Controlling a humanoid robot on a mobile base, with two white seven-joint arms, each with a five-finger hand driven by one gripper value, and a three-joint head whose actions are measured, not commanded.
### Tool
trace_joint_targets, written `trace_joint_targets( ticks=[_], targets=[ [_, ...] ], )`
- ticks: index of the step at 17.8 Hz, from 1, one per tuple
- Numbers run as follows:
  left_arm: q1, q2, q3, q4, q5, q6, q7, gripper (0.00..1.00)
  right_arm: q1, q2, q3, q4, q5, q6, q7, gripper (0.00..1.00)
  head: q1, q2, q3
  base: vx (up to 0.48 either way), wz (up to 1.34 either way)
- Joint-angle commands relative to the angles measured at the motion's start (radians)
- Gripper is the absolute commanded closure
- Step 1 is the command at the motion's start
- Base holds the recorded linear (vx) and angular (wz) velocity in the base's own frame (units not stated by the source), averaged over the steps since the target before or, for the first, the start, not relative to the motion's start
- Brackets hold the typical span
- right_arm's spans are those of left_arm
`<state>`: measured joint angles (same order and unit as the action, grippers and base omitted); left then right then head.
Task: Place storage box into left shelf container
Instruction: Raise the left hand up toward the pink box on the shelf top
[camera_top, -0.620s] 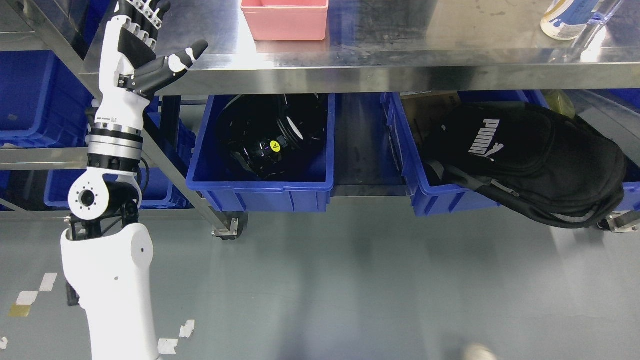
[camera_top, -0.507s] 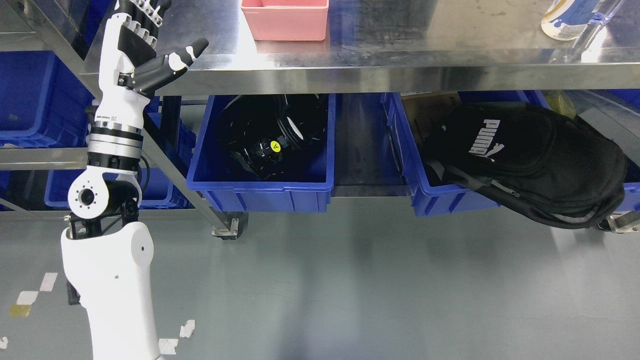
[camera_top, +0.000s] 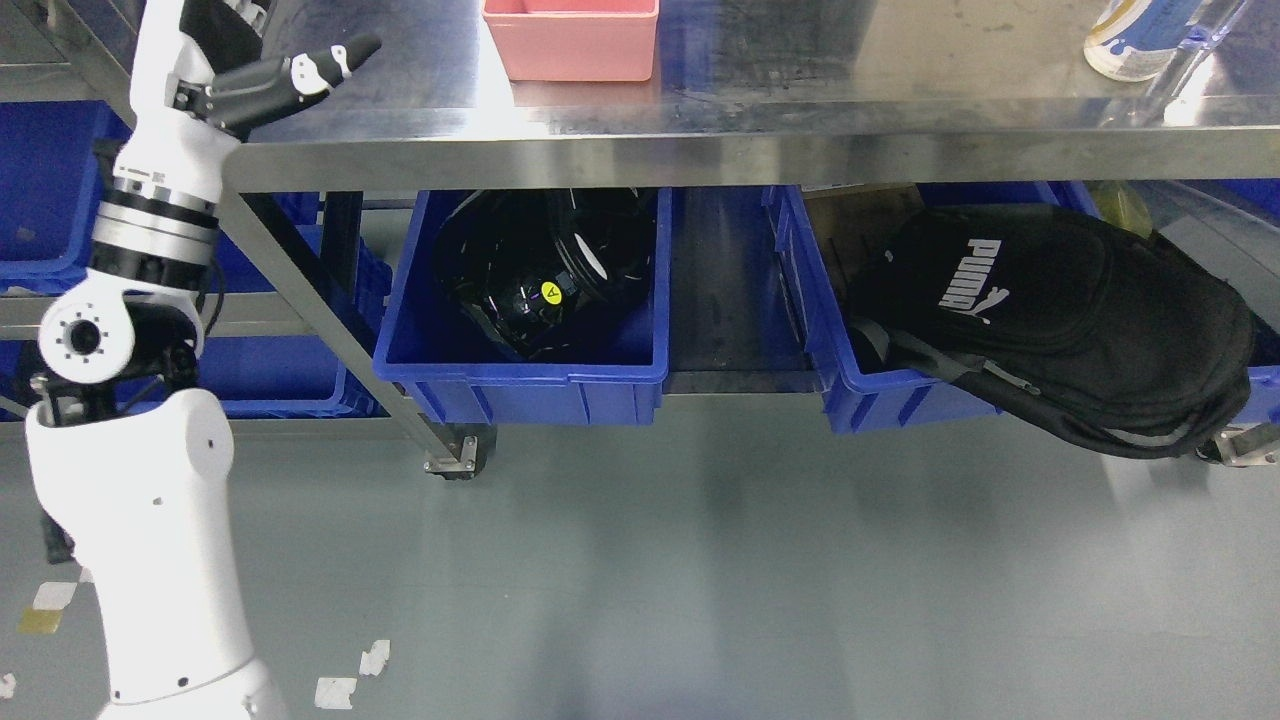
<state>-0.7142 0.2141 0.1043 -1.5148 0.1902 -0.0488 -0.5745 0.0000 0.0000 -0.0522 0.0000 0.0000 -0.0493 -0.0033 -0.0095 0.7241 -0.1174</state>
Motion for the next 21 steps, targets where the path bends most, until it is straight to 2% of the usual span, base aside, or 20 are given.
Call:
trace_joint_targets(
  ticks=[1, 2, 4, 6, 9, 13, 19, 21],
  targets=[
    [-0.207, 0.358, -0.295, 0.212, -0.005, 0.003, -0.143, 0.00, -0.005, -0.017, 0.000, -0.017, -0.021, 0.000, 0.000, 0.00, 0.0000, 0.000, 0.000, 0.000, 0.00],
    [-0.237, 0.367, -0.348, 0.238, -0.040, 0.001, -0.153, 0.00, -0.003, -0.017, 0.000, -0.017, -0.021, 0.000, 0.000, 0.00, 0.0000, 0.000, 0.000, 0.000, 0.00],
    [-0.287, 0.335, -0.392, 0.310, -0.167, 0.000, -0.203, 0.00, -0.003, -0.017, 0.000, -0.017, -0.021, 0.000, 0.000, 0.00, 0.0000, 0.000, 0.000, 0.000, 0.00],
    [-0.309, 0.268, -0.411, 0.365, -0.233, 0.000, -0.251, 0.00, -0.003, -0.017, 0.000, -0.017, -0.021, -0.001, 0.000, 0.00, 0.0000, 0.000, 0.000, 0.000, 0.00],
    [-0.361, 0.150, -0.436, 0.419, -0.359, -0.003, -0.255, 0.00, -0.005, -0.017, 0.000, -0.017, -0.021, -0.001, 0.002, 0.00, 0.0000, 0.000, 0.000, 0.009, 0.00],
    [-0.412, 0.030, -0.459, 0.449, -0.400, -0.003, -0.255, 0.02, -0.003, -0.017, 0.000, -0.017, -0.021, -0.001, 0.000, 0.00, 0.0000, 0.000, 0.000, 0.026, 0.00],
    [-0.461, -0.042, -0.512, 0.566, -0.451, -0.011, -0.246, 0.03, -0.003, -0.017, 0.000, -0.017, -0.021, 0.000, 0.002, 0.00, 0.0000, 0.000, 0.000, 0.002, 0.00],
    [-0.496, -0.074, -0.511, 0.649, -0.503, -0.072, -0.245, 0.05, -0.003, -0.017, 0.000, -0.017, -0.021, 0.000, 0.000, 0.00, 0.0000, 0.000, 0.000, 0.000, 0.00]
  ],
)
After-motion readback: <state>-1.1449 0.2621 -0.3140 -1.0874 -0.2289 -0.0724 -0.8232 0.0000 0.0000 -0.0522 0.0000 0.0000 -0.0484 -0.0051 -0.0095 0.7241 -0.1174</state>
